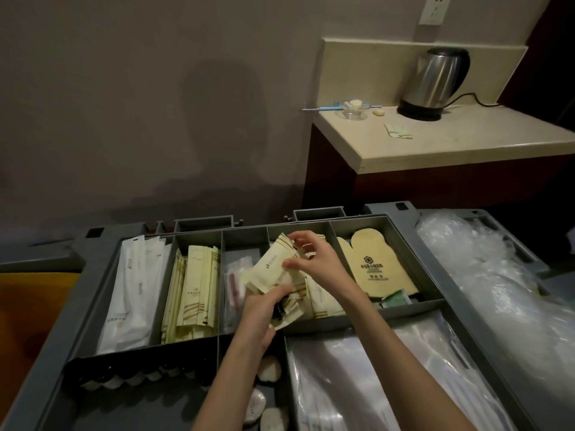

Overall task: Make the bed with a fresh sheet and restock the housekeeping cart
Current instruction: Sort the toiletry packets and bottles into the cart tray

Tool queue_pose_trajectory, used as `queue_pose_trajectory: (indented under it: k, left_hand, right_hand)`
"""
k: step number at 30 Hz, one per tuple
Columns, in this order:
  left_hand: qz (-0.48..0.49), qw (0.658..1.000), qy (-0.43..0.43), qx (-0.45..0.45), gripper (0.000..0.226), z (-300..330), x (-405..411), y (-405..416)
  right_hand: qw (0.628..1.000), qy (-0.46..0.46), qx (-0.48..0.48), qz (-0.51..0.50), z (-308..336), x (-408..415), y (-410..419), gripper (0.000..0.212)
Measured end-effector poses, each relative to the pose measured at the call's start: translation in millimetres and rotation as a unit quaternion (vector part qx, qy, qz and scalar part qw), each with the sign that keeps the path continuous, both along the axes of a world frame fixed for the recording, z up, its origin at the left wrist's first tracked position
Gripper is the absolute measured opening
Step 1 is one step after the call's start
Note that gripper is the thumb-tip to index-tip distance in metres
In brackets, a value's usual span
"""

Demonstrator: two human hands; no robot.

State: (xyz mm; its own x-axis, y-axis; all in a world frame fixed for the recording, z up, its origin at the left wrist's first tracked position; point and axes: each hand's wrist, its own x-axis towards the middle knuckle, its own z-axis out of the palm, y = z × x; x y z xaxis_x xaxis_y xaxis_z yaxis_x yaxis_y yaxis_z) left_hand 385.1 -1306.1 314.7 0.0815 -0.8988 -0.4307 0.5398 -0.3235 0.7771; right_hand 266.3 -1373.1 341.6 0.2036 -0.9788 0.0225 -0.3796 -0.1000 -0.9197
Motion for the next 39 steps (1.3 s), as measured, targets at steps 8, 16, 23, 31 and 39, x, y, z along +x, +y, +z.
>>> queue_pose_trajectory:
  k: [8, 16, 23, 31, 39]
  left_hand:
    - [0.027, 0.998, 0.054, -0.004, 0.037, -3, 8, 0]
    - [0.115, 0.990, 0.030, 0.079, 0.046, -12, 23, -11]
    - [0.152, 0.985, -0.018, 0.077, 0.038, -5, 44, -19]
    - [0.156, 0.984, -0.023, 0.084, 0.022, -3, 52, -35]
    - [0.158, 0.985, -0.016, 0.073, 0.016, 0, 52, -39]
  right_hand:
    - [0.998, -0.032, 0.021, -0.045, -8, 1, -11, 0.035]
    - [0.995, -0.041, -0.004, -0.090, -13, -17, -42, 0.037]
    - [0.994, 0.113, 0.010, -0.013, -26, -13, -92, 0.036]
    - [0.981, 0.187, -0.041, 0.034, -49, 13, -113, 0.038]
    - [0.993, 0.109, -0.029, 0.021, -58, 5, -110, 0.050]
